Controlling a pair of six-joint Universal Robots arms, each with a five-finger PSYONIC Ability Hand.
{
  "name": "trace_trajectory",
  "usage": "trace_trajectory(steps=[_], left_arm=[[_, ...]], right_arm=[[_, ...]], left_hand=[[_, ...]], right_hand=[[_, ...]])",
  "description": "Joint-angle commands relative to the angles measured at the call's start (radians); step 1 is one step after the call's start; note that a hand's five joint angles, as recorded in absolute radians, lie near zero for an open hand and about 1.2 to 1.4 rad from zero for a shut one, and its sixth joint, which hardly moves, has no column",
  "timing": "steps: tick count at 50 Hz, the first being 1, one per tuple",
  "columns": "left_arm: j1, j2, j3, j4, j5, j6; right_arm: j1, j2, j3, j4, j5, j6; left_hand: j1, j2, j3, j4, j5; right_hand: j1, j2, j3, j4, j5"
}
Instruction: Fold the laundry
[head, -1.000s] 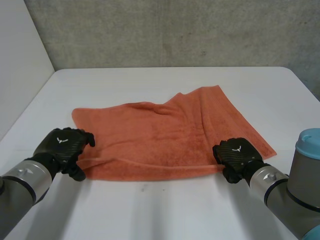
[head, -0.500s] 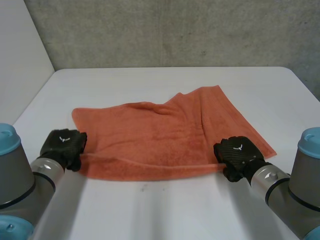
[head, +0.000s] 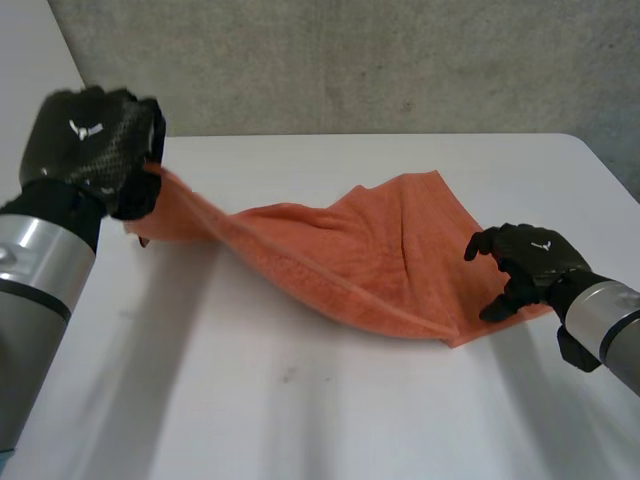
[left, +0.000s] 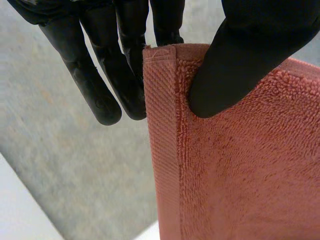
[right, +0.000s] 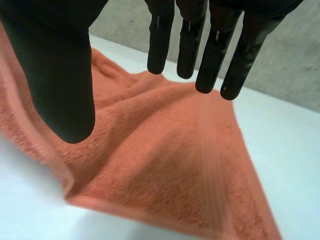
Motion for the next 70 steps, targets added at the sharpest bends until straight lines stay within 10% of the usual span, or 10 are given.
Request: trace_trajectory(steps=[1,22,28,31,42,51,60,70], left_arm=[[-0.046,0.052,0.078,-0.008,0.0,-0.05],[-0.166,0.093,0.282,-0.081,-0.014,-0.073],[-0.167,0.096,0.281,-0.084,-0.051,-0.139],[-0.158,0.098,0.276,-0.084,-0.054,-0.142],[0.007,0.081,0.186,-0.087,-0.039,-0.137],[0.167,-0.028,0.083,-0.126,0.05,-0.134],[0.181,-0.183,0.014,-0.236,0.078,-0.038],[0.161,-0.462,0.069,-0.218,0.072,0.086]], right_arm=[[-0.003,0.042,-0.014,0.071,-0.039,0.004],[0.1,0.245,-0.085,-0.019,-0.079,0.233],[0.14,0.311,-0.111,-0.154,0.053,0.222],[0.129,0.308,-0.131,-0.205,0.203,0.208],[-0.001,-0.081,-0.114,-0.127,0.243,-0.3],[-0.007,-0.287,-0.245,0.243,0.179,-0.39],[-0.001,-0.171,-0.299,0.608,0.19,-0.663],[0.087,0.209,-0.397,0.512,0.335,-0.709]], left_hand=[[0.249,0.197,0.206,0.202,0.26],[0.249,0.197,0.206,0.202,0.26],[0.249,0.197,0.206,0.202,0.26],[0.249,0.197,0.206,0.202,0.26],[0.249,0.197,0.206,0.202,0.26],[0.249,0.197,0.206,0.202,0.26],[0.249,0.197,0.206,0.202,0.26],[0.249,0.197,0.206,0.202,0.26]], right_hand=[[-0.038,-0.097,-0.091,-0.091,-0.089],[-0.056,-0.115,-0.109,-0.109,-0.107],[0.937,0.878,0.884,0.884,0.886],[0.939,0.88,0.885,0.885,0.887],[0.939,0.88,0.885,0.885,0.887],[0.939,0.88,0.885,0.885,0.887],[0.939,0.88,0.885,0.885,0.887],[0.939,0.88,0.885,0.885,0.887]])
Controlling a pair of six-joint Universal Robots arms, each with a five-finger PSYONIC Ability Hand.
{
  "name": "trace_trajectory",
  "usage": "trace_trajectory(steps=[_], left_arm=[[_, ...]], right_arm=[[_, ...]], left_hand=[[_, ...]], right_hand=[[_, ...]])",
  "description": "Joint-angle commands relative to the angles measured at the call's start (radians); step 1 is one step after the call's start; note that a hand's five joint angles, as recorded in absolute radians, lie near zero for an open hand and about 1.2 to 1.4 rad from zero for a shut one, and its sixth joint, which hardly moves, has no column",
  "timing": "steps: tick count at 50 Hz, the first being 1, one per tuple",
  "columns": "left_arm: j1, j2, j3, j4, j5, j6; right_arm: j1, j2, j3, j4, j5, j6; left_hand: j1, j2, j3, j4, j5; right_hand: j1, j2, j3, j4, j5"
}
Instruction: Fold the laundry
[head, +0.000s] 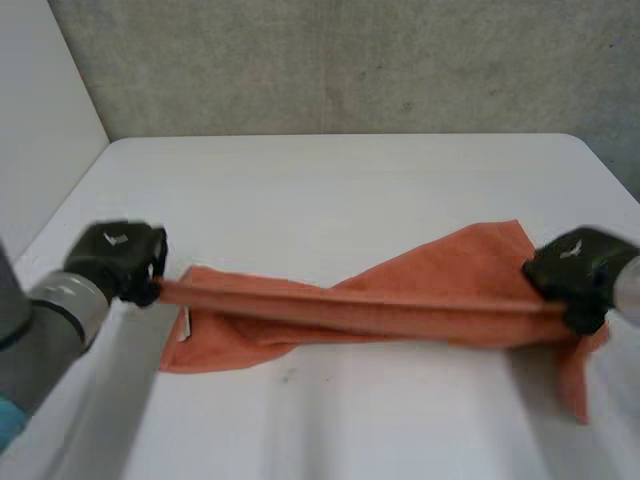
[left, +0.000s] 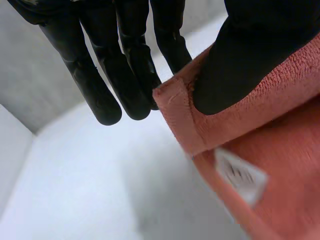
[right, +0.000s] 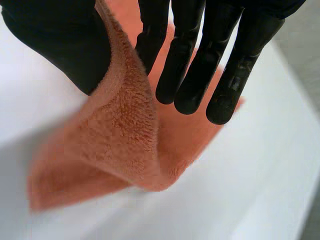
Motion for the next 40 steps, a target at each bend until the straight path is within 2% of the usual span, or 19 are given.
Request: trace_trajectory(steps=[1,2,3,6,7,9,10,11,13,14,15,17,19,23,27,30,32,36,40], left_arm=[[-0.019,-0.199,0.149,0.053,-0.01,0.079],[-0.023,-0.206,0.182,0.065,-0.01,0.081],[-0.03,-0.21,0.215,0.079,-0.008,0.084],[-0.046,-0.21,0.38,0.13,-0.011,0.083],[-0.054,-0.206,0.475,0.159,-0.011,0.081],[-0.057,-0.203,0.52,0.177,-0.011,0.078],[-0.063,-0.19,0.6,0.22,-0.011,0.077],[-0.062,-0.169,0.669,0.29,-0.014,0.07],[-0.06,-0.155,0.693,0.332,-0.017,0.067],[-0.063,-0.14,0.708,0.373,-0.02,0.063],[-0.062,-0.096,0.711,0.497,-0.033,0.055],[-0.06,-0.085,0.711,0.531,-0.037,0.052],[-0.062,-0.06,0.693,0.584,-0.05,0.05],[-0.053,-0.046,0.567,0.585,-0.053,0.026],[-0.043,-0.031,0.492,0.584,-0.056,0.0],[0.007,-0.019,0.296,0.585,-0.044,-0.058],[0.013,-0.019,0.263,0.587,-0.042,-0.068],[0.026,-0.026,0.086,0.599,-0.031,-0.089],[0.027,-0.046,0.001,0.608,-0.008,-0.091]], right_arm=[[0.066,0.23,-0.104,-0.132,0.11,0.007],[0.066,0.23,-0.104,-0.133,0.11,0.007],[0.084,0.259,-0.185,-0.199,0.145,0.02],[0.107,0.263,-0.349,-0.287,0.174,0.05],[0.112,0.261,-0.392,-0.315,0.174,0.062],[0.117,0.26,-0.432,-0.346,0.174,0.077],[0.127,0.225,-0.528,-0.458,0.174,0.135],[0.129,0.198,-0.549,-0.502,0.174,0.157],[0.129,0.165,-0.561,-0.545,0.173,0.18],[0.129,0.099,-0.56,-0.632,0.17,0.218],[0.127,0.032,-0.546,-0.71,0.17,0.249],[0.127,-0.042,-0.508,-0.76,0.165,0.271],[0.126,-0.058,-0.492,-0.754,0.161,0.271],[0.123,-0.07,-0.396,-0.684,0.127,0.272],[0.121,-0.069,-0.244,-0.607,0.058,0.271],[0.121,-0.06,-0.144,-0.601,0.026,0.271],[0.121,-0.053,-0.123,-0.601,0.018,0.271],[0.123,0.006,-0.018,-0.604,-0.019,0.272],[0.124,0.129,0.054,-0.62,-0.057,0.281]], left_hand=[[0.249,0.195,0.203,0.201,0.26],[0.249,0.195,0.203,0.201,0.26],[0.249,0.195,0.203,0.201,0.26],[0.249,0.195,0.203,0.201,0.26],[0.249,0.195,0.203,0.201,0.26],[0.249,0.195,0.203,0.201,0.26],[0.249,0.195,0.203,0.201,0.26],[0.249,0.195,0.203,0.201,0.26],[0.249,0.195,0.203,0.201,0.26],[0.249,0.195,0.203,0.201,0.26],[0.249,0.195,0.203,0.201,0.26],[0.249,0.195,0.203,0.201,0.26],[0.249,0.195,0.203,0.201,0.26],[0.249,0.195,0.203,0.201,0.26],[0.249,0.195,0.203,0.201,0.26],[0.249,0.195,0.203,0.201,0.26],[0.249,0.195,0.203,0.201,0.26],[0.249,0.195,0.203,0.201,0.26],[0.249,0.195,0.203,0.201,0.26]], right_hand=[[0.413,0.216,0.211,0.204,0.244],[0.413,0.216,0.211,0.204,0.244],[0.413,0.216,0.211,0.204,0.244],[0.413,0.216,0.211,0.204,0.244],[0.413,0.216,0.211,0.204,0.244],[0.413,0.216,0.211,0.204,0.244],[0.413,0.216,0.211,0.204,0.244],[0.413,0.216,0.211,0.204,0.244],[0.413,0.216,0.211,0.204,0.244],[0.413,0.216,0.211,0.204,0.244],[0.413,0.216,0.211,0.204,0.244],[0.413,0.216,0.211,0.204,0.244],[0.413,0.216,0.211,0.204,0.244],[0.413,0.216,0.211,0.204,0.244],[0.413,0.216,0.211,0.204,0.244],[0.413,0.216,0.211,0.204,0.244],[0.413,0.216,0.211,0.204,0.244],[0.413,0.216,0.211,0.204,0.244],[0.413,0.216,0.211,0.204,0.244]])
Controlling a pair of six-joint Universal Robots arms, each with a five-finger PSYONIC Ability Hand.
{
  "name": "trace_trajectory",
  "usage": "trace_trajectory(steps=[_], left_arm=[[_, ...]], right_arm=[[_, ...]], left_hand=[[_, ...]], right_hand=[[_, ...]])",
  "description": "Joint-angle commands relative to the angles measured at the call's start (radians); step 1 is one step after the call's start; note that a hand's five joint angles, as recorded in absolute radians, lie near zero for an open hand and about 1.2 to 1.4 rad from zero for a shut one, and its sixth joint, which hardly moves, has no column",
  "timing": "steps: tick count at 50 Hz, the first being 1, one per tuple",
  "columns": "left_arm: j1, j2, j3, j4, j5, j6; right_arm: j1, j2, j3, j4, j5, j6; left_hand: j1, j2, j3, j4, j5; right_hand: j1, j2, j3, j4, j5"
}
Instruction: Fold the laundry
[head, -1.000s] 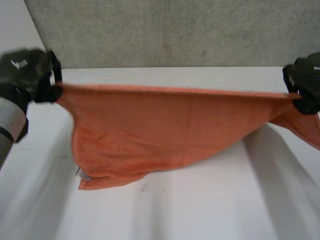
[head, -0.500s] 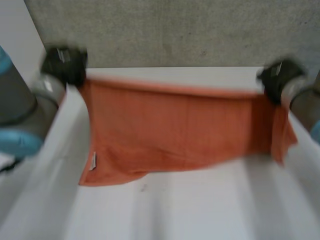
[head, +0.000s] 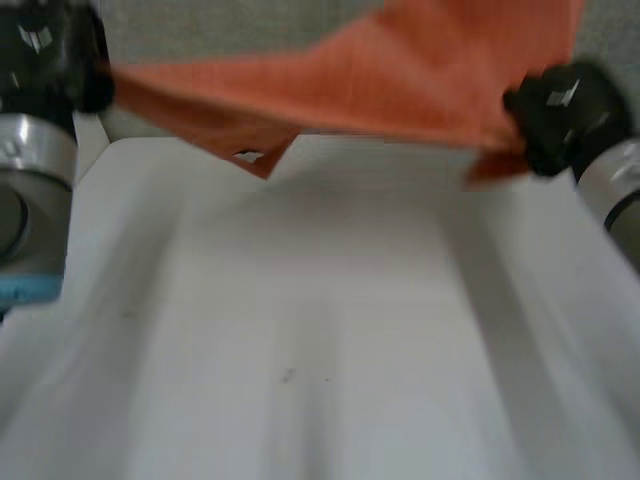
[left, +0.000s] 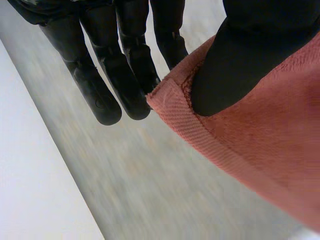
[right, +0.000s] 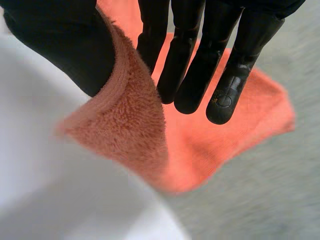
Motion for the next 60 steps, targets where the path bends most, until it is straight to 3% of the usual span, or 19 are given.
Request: trace_trajectory(steps=[1,7,12,16,24,42,46,47,48,54,60], left_arm=[[0.011,-0.062,-0.225,0.025,0.042,-0.014],[0.033,-0.099,-0.267,0.028,0.047,-0.014],[0.048,-0.091,-0.272,0.026,0.048,-0.014],[0.048,-0.085,-0.272,0.026,0.047,-0.016],[0.054,-0.068,-0.273,0.017,0.042,-0.019],[0.062,-0.068,-0.275,0.016,0.044,-0.02],[0.062,-0.068,-0.275,0.011,0.044,-0.02],[0.062,-0.068,-0.275,0.009,0.044,-0.02],[0.062,-0.068,-0.275,0.006,0.044,-0.02],[0.062,-0.024,-0.273,-0.069,0.045,-0.022],[0.068,0.128,-0.263,-0.231,0.045,-0.019]], right_arm=[[-0.001,0.19,0.124,-0.029,-0.054,0.011],[-0.002,0.289,0.155,-0.055,-0.046,0.017],[-0.033,0.284,0.193,-0.101,-0.039,0.106],[-0.062,0.232,0.227,-0.095,-0.034,0.271],[-0.12,0.151,0.328,-0.087,-0.04,0.486],[-0.234,0.145,0.431,-0.087,-0.048,0.573],[-0.234,0.18,0.434,-0.087,-0.06,0.573],[-0.234,0.186,0.432,-0.087,-0.069,0.573],[-0.236,0.186,0.432,-0.087,-0.075,0.573],[-0.24,0.142,0.411,-0.073,-0.137,0.554],[-0.255,-0.13,0.339,0.003,-0.16,0.484]], left_hand=[[0.249,0.194,0.202,0.201,0.26],[0.249,0.194,0.202,0.201,0.26],[0.249,0.194,0.202,0.201,0.26],[0.249,0.194,0.202,0.201,0.26],[0.249,0.194,0.202,0.201,0.26],[0.249,0.194,0.202,0.201,0.26],[0.249,0.194,0.202,0.201,0.26],[0.249,0.194,0.202,0.201,0.26],[0.249,0.194,0.202,0.201,0.26],[0.249,0.194,0.202,0.201,0.26],[0.249,0.194,0.202,0.201,0.26]], right_hand=[[0.413,0.214,0.207,0.204,0.228],[0.413,0.214,0.207,0.204,0.228],[0.405,0.207,0.2,0.196,0.22],[0.033,-0.166,-0.173,-0.177,-0.152],[-0.021,-0.219,-0.226,-0.23,-0.205],[-0.156,-0.354,-0.361,-0.365,-0.34],[-0.016,-0.214,-0.221,-0.225,-0.2],[0.317,0.118,0.111,0.107,0.132],[0.412,0.213,0.206,0.203,0.227],[0.413,0.214,0.207,0.204,0.228],[0.413,0.214,0.207,0.204,0.228]])
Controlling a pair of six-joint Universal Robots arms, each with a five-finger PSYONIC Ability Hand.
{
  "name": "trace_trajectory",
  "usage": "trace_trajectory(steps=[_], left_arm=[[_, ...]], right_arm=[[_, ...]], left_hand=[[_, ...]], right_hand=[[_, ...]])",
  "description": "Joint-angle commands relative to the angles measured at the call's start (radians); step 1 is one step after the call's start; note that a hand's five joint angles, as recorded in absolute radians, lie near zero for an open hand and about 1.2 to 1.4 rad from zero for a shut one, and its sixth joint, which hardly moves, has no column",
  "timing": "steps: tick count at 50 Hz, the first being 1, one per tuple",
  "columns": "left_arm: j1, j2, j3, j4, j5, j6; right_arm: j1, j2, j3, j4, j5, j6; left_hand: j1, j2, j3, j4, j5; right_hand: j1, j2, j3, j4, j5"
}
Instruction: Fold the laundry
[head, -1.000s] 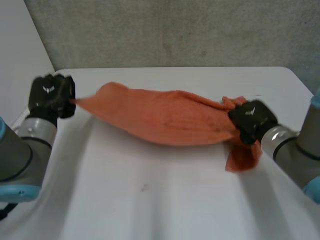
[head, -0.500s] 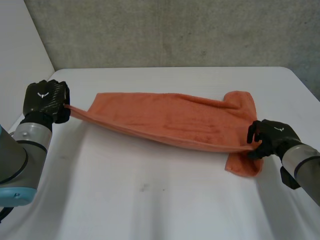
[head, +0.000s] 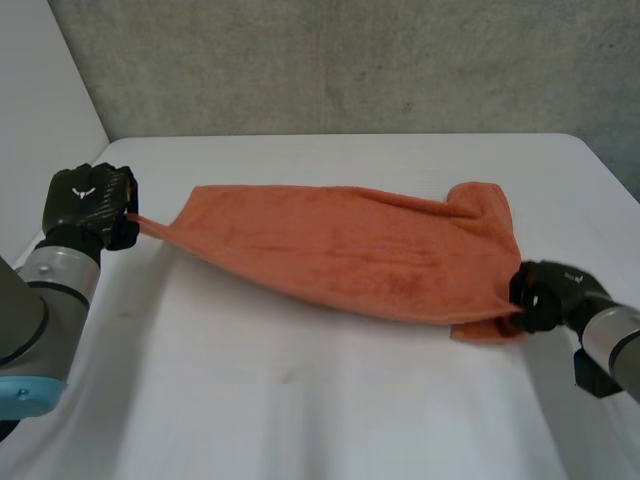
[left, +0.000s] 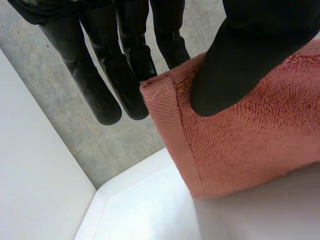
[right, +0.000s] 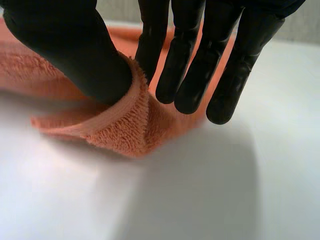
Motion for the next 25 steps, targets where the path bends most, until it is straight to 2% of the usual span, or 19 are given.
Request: trace_trajectory(steps=[1,6,7,11,12,13,14,15,19,21,25], left_arm=[[0.011,0.173,0.013,-0.181,0.0,0.002],[0.063,0.334,0.039,-0.313,0.008,0.005],[0.069,0.358,0.046,-0.333,0.013,0.005],[0.083,0.443,0.092,-0.425,0.042,0.009],[0.084,0.45,0.102,-0.442,0.048,0.009],[0.086,0.457,0.111,-0.459,0.052,0.01],[0.086,0.457,0.111,-0.459,0.052,0.01],[0.086,0.458,0.121,-0.492,0.062,0.013],[0.089,0.428,0.119,-0.565,0.069,0.019],[0.09,0.345,0.108,-0.566,0.069,0.03],[0.089,0.237,0.105,-0.569,0.066,0.055]], right_arm=[[-0.02,-0.268,-0.087,0.088,-0.035,-0.091],[-0.055,-0.392,-0.204,0.281,-0.044,-0.281],[-0.059,-0.411,-0.249,0.354,-0.042,-0.365],[-0.063,-0.425,-0.322,0.499,-0.026,-0.542],[-0.063,-0.425,-0.322,0.499,-0.026,-0.542],[-0.059,-0.422,-0.358,0.567,-0.018,-0.615],[-0.059,-0.422,-0.359,0.568,-0.018,-0.616],[-0.055,-0.405,-0.395,0.665,-0.004,-0.699],[-0.043,-0.345,-0.399,0.711,0.02,-0.737],[-0.03,-0.319,-0.399,0.712,0.028,-0.744],[0.098,-0.117,-0.392,0.706,0.128,-0.8]], left_hand=[[0.249,0.194,0.202,0.201,0.26],[0.249,0.194,0.202,0.201,0.26],[0.249,0.194,0.202,0.201,0.26],[0.249,0.194,0.202,0.201,0.26],[0.249,0.194,0.202,0.201,0.26],[0.249,0.194,0.202,0.201,0.26],[0.249,0.194,0.202,0.201,0.26],[0.249,0.194,0.202,0.201,0.26],[0.249,0.194,0.202,0.201,0.26],[0.249,0.194,0.202,0.201,0.26],[0.249,0.194,0.202,0.201,0.26]], right_hand=[[0.414,0.215,0.212,0.204,0.24],[0.414,0.215,0.212,0.204,0.24],[0.414,0.215,0.212,0.204,0.24],[0.414,0.215,0.212,0.204,0.24],[0.414,0.215,0.212,0.204,0.24],[0.414,0.215,0.212,0.204,0.24],[0.414,0.215,0.212,0.204,0.24],[0.414,0.215,0.212,0.204,0.24],[0.414,0.215,0.212,0.204,0.24],[0.414,0.215,0.212,0.204,0.24],[0.414,0.215,0.212,0.204,0.24]])
